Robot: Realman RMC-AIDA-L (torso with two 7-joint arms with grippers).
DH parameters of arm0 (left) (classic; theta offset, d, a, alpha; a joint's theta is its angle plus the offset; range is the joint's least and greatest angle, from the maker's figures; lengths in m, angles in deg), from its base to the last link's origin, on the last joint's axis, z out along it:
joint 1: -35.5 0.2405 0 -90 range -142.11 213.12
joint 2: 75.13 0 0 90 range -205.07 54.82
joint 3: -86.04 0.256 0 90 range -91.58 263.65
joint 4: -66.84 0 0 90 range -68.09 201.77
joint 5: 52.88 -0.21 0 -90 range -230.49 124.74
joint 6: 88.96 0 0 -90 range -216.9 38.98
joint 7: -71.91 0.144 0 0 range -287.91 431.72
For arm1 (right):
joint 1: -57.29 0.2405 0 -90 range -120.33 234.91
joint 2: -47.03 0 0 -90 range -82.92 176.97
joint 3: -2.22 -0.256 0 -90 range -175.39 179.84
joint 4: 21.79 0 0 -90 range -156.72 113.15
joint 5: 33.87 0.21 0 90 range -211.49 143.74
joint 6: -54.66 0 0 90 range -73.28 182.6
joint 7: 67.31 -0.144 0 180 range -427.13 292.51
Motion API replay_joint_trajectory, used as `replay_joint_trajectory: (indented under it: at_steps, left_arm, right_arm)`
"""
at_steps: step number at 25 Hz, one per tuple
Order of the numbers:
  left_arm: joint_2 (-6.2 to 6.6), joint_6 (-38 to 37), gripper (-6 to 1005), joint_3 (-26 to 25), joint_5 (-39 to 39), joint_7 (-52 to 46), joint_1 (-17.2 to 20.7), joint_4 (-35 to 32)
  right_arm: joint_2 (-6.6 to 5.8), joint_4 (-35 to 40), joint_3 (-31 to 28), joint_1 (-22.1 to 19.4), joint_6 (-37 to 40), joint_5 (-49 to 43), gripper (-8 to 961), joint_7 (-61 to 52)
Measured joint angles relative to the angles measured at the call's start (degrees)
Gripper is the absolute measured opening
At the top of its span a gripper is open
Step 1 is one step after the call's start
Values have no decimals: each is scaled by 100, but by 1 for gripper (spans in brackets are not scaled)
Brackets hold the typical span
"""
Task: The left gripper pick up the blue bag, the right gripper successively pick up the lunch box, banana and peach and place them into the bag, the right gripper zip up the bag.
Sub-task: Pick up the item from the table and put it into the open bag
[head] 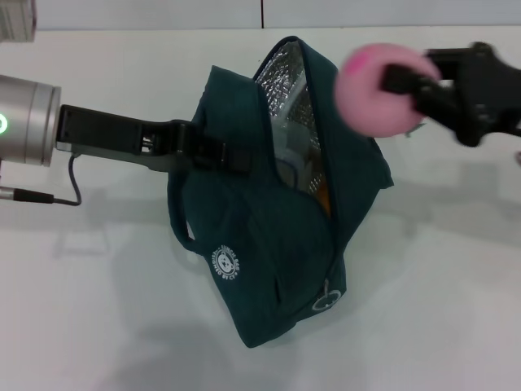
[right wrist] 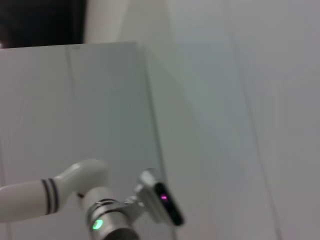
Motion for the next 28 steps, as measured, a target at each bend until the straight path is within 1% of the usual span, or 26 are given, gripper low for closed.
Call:
replay_joint_trajectory:
  at_steps: [5,9,10,11,17,22,28]
  left_arm:
    - [22,-4,47,17,182,-14,-9,0]
    - [38,-4,47,11,259,-16,-11,0]
    - [41,-4,47,6,259,-16,-9,1]
    - [43,-3,47,-1,259,-17,-3,0]
    - [53,24,47,-8,244,-7,21,0]
    - [53,36,48,-18,234,4,12,0]
    - [53,52,48,-19,220,23,20,12]
  right_arm:
    - [10,0,726,290,-443,188,115,35]
    - [11,-7,1221,419,-870,247,86,42]
    - [12,-7,1322,434,-974,250,64,42]
    - [12,-7,1421,447,-1087,251,42,40]
    - [-34,-89,1718,482,-1478,185,36,-16]
    - [-35,-205,1733,525,-1603,157,161,-65]
    - [-43,-209,1738,528,-1555,151,280,-74]
